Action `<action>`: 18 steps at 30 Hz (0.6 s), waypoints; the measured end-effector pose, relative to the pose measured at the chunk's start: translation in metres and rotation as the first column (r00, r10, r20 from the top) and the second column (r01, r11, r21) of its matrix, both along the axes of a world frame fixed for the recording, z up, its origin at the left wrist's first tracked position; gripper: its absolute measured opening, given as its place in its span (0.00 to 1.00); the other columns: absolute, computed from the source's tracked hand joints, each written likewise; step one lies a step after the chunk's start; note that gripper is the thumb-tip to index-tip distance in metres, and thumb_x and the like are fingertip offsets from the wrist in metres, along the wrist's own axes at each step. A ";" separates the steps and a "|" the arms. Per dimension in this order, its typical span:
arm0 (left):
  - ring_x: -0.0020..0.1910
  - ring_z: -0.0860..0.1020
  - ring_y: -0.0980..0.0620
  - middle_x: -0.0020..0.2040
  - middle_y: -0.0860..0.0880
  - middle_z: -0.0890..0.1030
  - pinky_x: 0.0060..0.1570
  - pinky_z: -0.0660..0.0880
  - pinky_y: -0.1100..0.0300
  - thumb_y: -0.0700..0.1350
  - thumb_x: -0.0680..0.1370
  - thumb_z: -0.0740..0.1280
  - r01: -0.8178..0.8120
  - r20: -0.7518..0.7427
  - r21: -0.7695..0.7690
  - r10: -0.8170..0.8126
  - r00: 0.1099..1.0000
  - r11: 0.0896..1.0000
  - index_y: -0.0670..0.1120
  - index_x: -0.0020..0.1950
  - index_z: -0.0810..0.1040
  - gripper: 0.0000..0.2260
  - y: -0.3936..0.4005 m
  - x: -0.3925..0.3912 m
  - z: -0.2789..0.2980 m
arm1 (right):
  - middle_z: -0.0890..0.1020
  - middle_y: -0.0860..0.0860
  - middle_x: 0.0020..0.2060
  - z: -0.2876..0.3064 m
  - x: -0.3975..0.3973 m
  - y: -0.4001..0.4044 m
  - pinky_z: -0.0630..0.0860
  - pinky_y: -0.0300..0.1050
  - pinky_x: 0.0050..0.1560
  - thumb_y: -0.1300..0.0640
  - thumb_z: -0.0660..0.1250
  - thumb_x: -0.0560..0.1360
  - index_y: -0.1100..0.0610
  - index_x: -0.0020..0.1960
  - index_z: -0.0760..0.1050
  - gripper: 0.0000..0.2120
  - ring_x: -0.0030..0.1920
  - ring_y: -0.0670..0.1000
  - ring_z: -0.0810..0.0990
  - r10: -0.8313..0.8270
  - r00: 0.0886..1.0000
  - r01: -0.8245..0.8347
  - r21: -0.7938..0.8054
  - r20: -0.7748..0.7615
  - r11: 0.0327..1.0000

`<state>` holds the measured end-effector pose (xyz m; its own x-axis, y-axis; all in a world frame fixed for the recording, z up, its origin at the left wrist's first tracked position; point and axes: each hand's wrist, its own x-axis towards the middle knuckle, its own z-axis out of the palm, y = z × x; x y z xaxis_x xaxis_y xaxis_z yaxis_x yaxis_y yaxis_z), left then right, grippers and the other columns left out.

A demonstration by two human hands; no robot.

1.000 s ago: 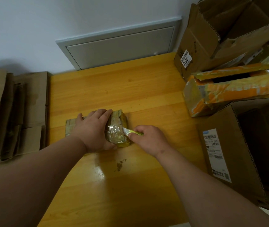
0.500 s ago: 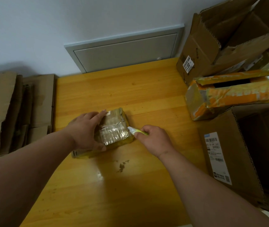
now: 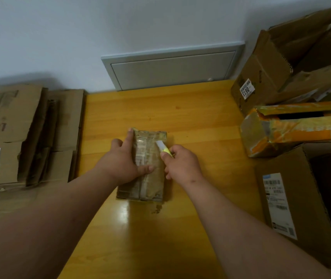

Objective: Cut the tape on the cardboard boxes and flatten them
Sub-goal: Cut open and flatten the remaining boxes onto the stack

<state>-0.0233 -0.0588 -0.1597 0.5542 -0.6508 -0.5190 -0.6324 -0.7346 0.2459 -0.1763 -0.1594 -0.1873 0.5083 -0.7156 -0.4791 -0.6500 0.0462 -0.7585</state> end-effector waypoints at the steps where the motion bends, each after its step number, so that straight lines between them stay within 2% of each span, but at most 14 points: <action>1: 0.70 0.69 0.42 0.77 0.48 0.54 0.60 0.74 0.50 0.71 0.63 0.73 0.020 -0.023 -0.005 -0.021 1.000 1.000 0.59 0.78 0.34 0.60 0.000 0.003 0.002 | 0.83 0.52 0.38 0.001 0.001 0.000 0.82 0.48 0.38 0.45 0.63 0.80 0.49 0.51 0.72 0.08 0.34 0.53 0.84 0.019 0.999 -0.020 -0.031 -0.032 0.999; 3: 0.73 0.66 0.43 0.80 0.52 0.49 0.63 0.73 0.48 0.67 0.64 0.75 0.034 -0.091 -0.013 -0.035 0.995 0.999 0.59 0.79 0.35 0.59 0.002 0.009 0.008 | 0.82 0.53 0.40 0.001 0.000 -0.002 0.81 0.54 0.43 0.45 0.62 0.80 0.51 0.51 0.72 0.10 0.38 0.56 0.83 0.062 0.993 -0.072 -0.101 -0.098 0.992; 4: 0.73 0.67 0.43 0.81 0.54 0.47 0.61 0.75 0.48 0.65 0.66 0.76 0.019 -0.146 -0.023 -0.022 0.989 1.000 0.60 0.79 0.36 0.57 0.003 0.013 0.011 | 0.82 0.53 0.40 0.001 -0.001 -0.003 0.81 0.55 0.44 0.44 0.61 0.80 0.51 0.50 0.72 0.10 0.38 0.57 0.83 0.075 0.990 -0.090 -0.123 -0.116 0.988; 5: 0.69 0.70 0.42 0.81 0.55 0.48 0.54 0.79 0.50 0.61 0.68 0.76 -0.010 -0.208 -0.038 0.002 0.978 0.999 0.62 0.78 0.36 0.55 0.004 0.016 0.013 | 0.82 0.53 0.39 0.002 -0.003 -0.004 0.81 0.55 0.43 0.45 0.61 0.80 0.52 0.50 0.73 0.11 0.38 0.57 0.83 0.082 0.989 -0.099 -0.136 -0.123 0.986; 7: 0.53 0.80 0.42 0.79 0.50 0.56 0.36 0.79 0.56 0.52 0.72 0.76 -0.072 -0.300 -0.069 0.048 0.953 0.995 0.65 0.78 0.37 0.52 0.004 0.020 0.017 | 0.81 0.52 0.38 0.002 -0.004 -0.004 0.81 0.55 0.42 0.45 0.61 0.80 0.52 0.49 0.73 0.10 0.37 0.56 0.82 0.089 0.988 -0.107 -0.143 -0.127 0.984; 8: 0.46 0.82 0.42 0.76 0.48 0.61 0.33 0.77 0.57 0.48 0.73 0.76 -0.102 -0.324 -0.083 0.070 0.944 0.991 0.66 0.77 0.38 0.51 0.002 0.021 0.018 | 0.81 0.52 0.37 0.002 -0.004 -0.004 0.81 0.53 0.41 0.45 0.61 0.80 0.52 0.49 0.73 0.10 0.37 0.55 0.82 0.093 0.987 -0.113 -0.152 -0.134 0.982; 10: 0.43 0.82 0.40 0.70 0.46 0.66 0.33 0.78 0.55 0.44 0.74 0.75 -0.187 -0.353 -0.113 0.137 0.925 0.976 0.66 0.78 0.43 0.48 -0.003 0.024 0.020 | 0.80 0.51 0.35 0.002 -0.003 -0.005 0.77 0.47 0.35 0.45 0.61 0.80 0.51 0.46 0.73 0.11 0.35 0.53 0.80 0.108 0.980 -0.140 -0.193 -0.168 0.971; 12: 0.42 0.82 0.39 0.65 0.44 0.69 0.35 0.81 0.52 0.44 0.76 0.73 -0.244 -0.347 -0.133 0.186 0.919 0.961 0.62 0.79 0.54 0.39 -0.009 0.025 0.024 | 0.77 0.49 0.32 0.002 -0.003 -0.005 0.67 0.43 0.29 0.45 0.62 0.80 0.51 0.43 0.72 0.11 0.32 0.49 0.76 0.119 0.972 -0.167 -0.241 -0.202 0.956; 15: 0.45 0.80 0.40 0.62 0.44 0.69 0.42 0.83 0.46 0.47 0.76 0.72 -0.199 -0.254 -0.140 0.159 0.954 0.970 0.55 0.70 0.68 0.24 -0.013 0.028 0.027 | 0.75 0.47 0.31 0.003 0.000 -0.005 0.62 0.43 0.28 0.45 0.62 0.80 0.50 0.43 0.71 0.12 0.32 0.50 0.74 0.134 0.965 -0.194 -0.270 -0.225 0.943; 18: 0.53 0.75 0.41 0.65 0.46 0.63 0.48 0.81 0.46 0.47 0.74 0.75 -0.185 -0.229 -0.191 0.139 0.963 0.964 0.55 0.61 0.72 0.19 -0.012 0.031 0.024 | 0.73 0.46 0.31 0.004 0.003 -0.005 0.62 0.44 0.30 0.44 0.61 0.80 0.50 0.43 0.70 0.11 0.35 0.53 0.74 0.138 0.961 -0.206 -0.288 -0.241 0.935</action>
<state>0.0078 -0.0709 -0.1360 0.5531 -0.6678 -0.4982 -0.4257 -0.7405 0.5200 -0.1738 -0.1647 -0.1829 0.5470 -0.7554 -0.3608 -0.7749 -0.2939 -0.5596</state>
